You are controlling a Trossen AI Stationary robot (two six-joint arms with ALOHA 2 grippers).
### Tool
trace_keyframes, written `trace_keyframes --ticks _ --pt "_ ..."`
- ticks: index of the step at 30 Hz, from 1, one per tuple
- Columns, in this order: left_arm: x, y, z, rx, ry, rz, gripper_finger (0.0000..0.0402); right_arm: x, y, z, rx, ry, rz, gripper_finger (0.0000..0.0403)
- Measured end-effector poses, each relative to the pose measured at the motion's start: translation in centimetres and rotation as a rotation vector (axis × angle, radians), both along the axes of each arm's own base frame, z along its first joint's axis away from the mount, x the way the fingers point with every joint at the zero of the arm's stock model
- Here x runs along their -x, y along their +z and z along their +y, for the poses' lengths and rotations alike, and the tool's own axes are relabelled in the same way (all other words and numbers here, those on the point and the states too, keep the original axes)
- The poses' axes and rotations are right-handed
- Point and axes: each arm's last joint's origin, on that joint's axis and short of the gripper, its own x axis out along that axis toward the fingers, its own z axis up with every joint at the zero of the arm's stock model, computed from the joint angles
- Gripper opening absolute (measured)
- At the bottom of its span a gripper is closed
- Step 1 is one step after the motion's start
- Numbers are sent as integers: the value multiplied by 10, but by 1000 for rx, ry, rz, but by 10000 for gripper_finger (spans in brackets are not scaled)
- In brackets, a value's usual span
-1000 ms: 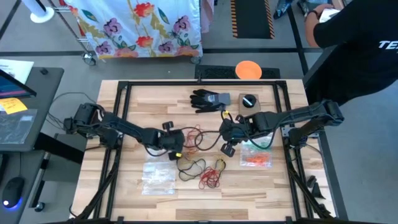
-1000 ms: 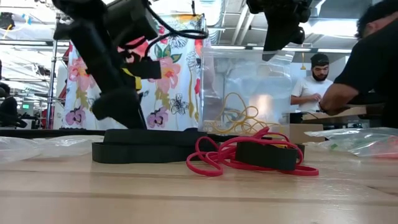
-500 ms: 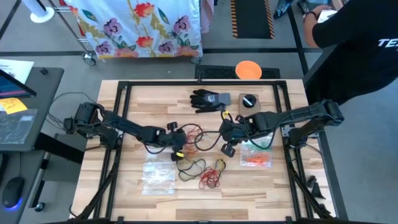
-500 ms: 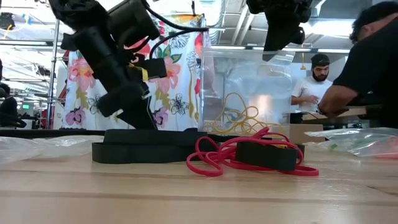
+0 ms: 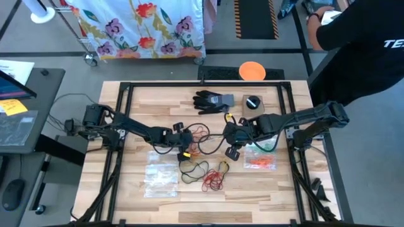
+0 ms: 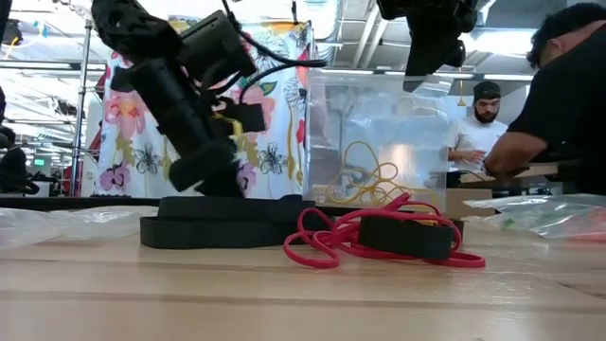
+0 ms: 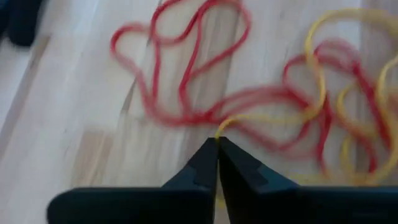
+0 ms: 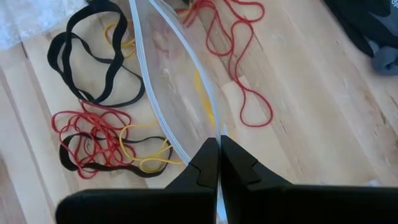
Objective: Sort rubber bands
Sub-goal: Put the yellow rubber band into the transparent zip bag
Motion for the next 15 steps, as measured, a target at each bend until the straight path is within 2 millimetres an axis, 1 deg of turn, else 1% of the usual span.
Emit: trace_keyframes --ticks 4,8,15 --pt "13 14 -5 -14 15 38 2 0 0 0 1 0 1 5" --pt "25 37 -13 -51 45 1 1 0 0 0 1 1 0 5" --pt "40 92 -41 -54 -97 -256 1 -3 1 1 -13 -15 -31 5"
